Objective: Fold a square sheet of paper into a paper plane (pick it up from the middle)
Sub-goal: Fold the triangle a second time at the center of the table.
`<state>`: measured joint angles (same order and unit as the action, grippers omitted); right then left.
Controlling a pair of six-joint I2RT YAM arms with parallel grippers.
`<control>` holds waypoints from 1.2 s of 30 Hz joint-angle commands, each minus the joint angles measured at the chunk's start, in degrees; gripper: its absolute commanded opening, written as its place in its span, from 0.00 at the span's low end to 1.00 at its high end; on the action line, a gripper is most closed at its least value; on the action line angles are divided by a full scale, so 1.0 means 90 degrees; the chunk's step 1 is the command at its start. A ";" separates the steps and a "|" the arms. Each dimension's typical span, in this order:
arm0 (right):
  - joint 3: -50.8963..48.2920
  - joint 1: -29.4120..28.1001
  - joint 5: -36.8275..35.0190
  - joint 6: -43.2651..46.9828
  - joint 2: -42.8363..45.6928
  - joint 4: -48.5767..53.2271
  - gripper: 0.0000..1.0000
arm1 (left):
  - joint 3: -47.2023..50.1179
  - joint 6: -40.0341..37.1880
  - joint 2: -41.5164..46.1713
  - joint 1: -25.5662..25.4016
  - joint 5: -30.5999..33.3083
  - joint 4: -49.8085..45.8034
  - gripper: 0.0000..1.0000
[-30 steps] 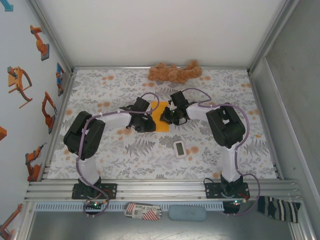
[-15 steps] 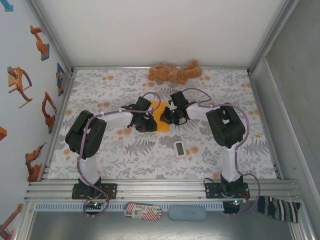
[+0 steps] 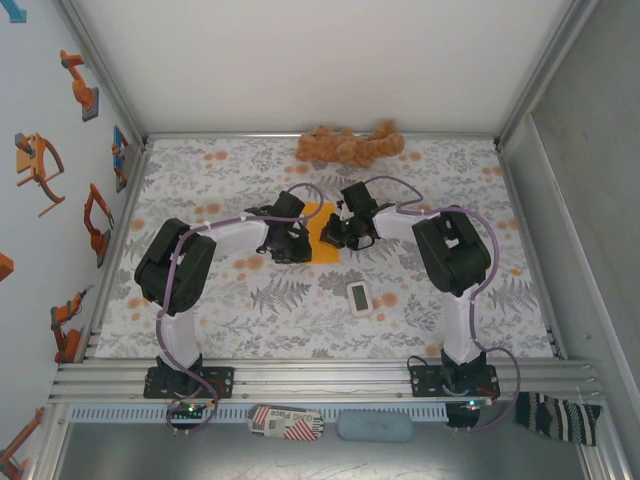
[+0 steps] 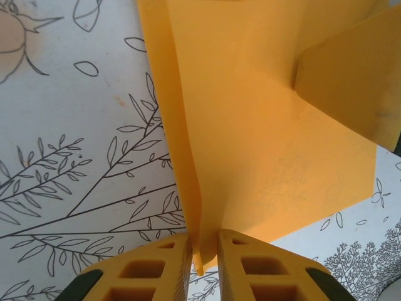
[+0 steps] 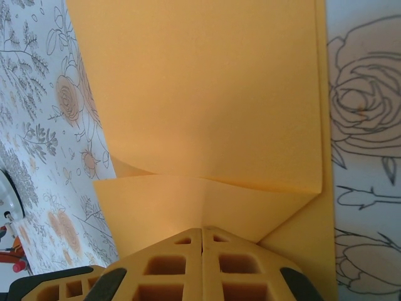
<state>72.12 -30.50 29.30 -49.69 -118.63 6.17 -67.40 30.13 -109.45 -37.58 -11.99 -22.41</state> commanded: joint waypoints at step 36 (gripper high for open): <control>-0.0003 -0.0386 0.0354 0.0237 -0.0324 -0.0103 0.00 | 0.0330 0.0143 -0.0357 0.0076 0.0103 -0.0147 0.17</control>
<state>71.99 -33.78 33.80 -47.94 -119.98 3.99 -67.00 30.85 -109.65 -37.06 -13.21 -21.96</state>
